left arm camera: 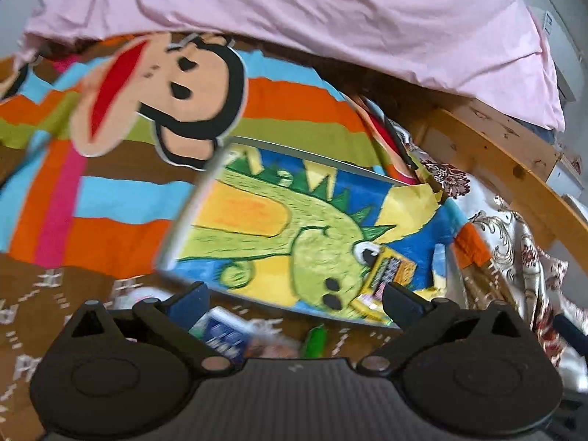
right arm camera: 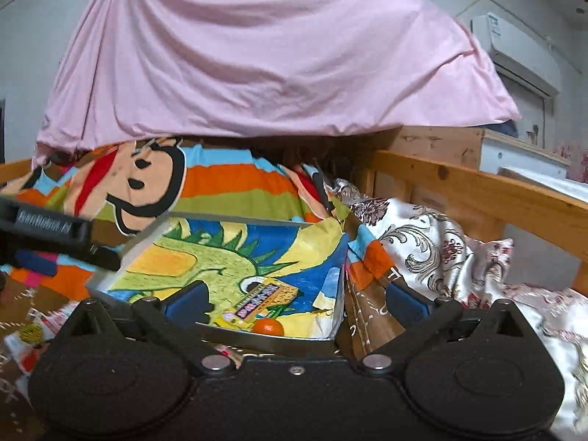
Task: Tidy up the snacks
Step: 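Withdraw both open tools from the tray back over the snacks, then grasp the rice-cracker packet with right gripper while left tool approaches the orange spicy-snack bag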
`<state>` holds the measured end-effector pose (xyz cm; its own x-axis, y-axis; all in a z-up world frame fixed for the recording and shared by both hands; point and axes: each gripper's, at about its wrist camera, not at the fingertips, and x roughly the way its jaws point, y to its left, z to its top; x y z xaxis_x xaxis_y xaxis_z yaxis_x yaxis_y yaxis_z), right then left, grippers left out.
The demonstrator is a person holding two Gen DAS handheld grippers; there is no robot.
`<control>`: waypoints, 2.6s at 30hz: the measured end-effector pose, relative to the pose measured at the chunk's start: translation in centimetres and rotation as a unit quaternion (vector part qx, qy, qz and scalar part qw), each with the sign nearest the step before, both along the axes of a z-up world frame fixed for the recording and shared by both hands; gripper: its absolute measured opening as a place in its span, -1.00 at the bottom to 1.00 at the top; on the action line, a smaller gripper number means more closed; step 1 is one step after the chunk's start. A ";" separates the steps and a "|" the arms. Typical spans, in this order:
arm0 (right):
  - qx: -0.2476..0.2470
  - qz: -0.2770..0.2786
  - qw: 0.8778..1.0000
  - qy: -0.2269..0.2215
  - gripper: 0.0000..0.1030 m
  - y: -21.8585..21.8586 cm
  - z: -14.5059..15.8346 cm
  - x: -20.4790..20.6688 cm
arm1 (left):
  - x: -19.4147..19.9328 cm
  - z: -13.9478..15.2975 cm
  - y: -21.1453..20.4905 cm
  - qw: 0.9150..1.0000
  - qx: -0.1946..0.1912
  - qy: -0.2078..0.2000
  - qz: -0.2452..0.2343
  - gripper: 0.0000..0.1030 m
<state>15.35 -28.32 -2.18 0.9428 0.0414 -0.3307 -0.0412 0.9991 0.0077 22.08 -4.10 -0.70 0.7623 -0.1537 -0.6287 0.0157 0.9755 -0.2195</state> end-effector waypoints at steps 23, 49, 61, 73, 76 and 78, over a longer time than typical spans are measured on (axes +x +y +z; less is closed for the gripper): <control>-0.003 -0.019 0.999 0.039 0.99 3.6 1.0 -11.4 | -16.3 -0.3 5.2 0.999 0.046 -0.016 0.012 0.99; -0.081 0.022 0.989 0.121 0.99 6.8 -1.0 -11.2 | -17.8 -1.8 5.4 0.994 0.102 0.018 0.044 0.99; -0.089 0.049 0.988 0.119 0.99 7.4 -1.0 -11.0 | -17.3 -2.2 4.8 0.991 0.126 0.038 0.038 0.99; -0.051 0.043 0.987 0.150 0.99 5.1 -1.8 -5.9 | -15.0 -2.1 5.1 0.994 0.102 0.041 0.018 0.99; -0.035 0.042 0.985 0.164 0.99 4.4 -2.2 -3.8 | -14.5 -2.3 4.7 0.996 0.088 0.034 0.003 0.99; -0.019 0.043 0.984 0.170 0.99 4.0 -2.3 -2.3 | -14.2 -2.5 4.3 0.997 0.076 0.029 -0.012 0.99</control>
<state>13.03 -24.32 -4.51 0.7713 0.0987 -0.6288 -0.1277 0.9918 -0.0010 7.87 0.24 -3.20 0.7219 -0.0706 -0.6884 0.0303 0.9971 -0.0705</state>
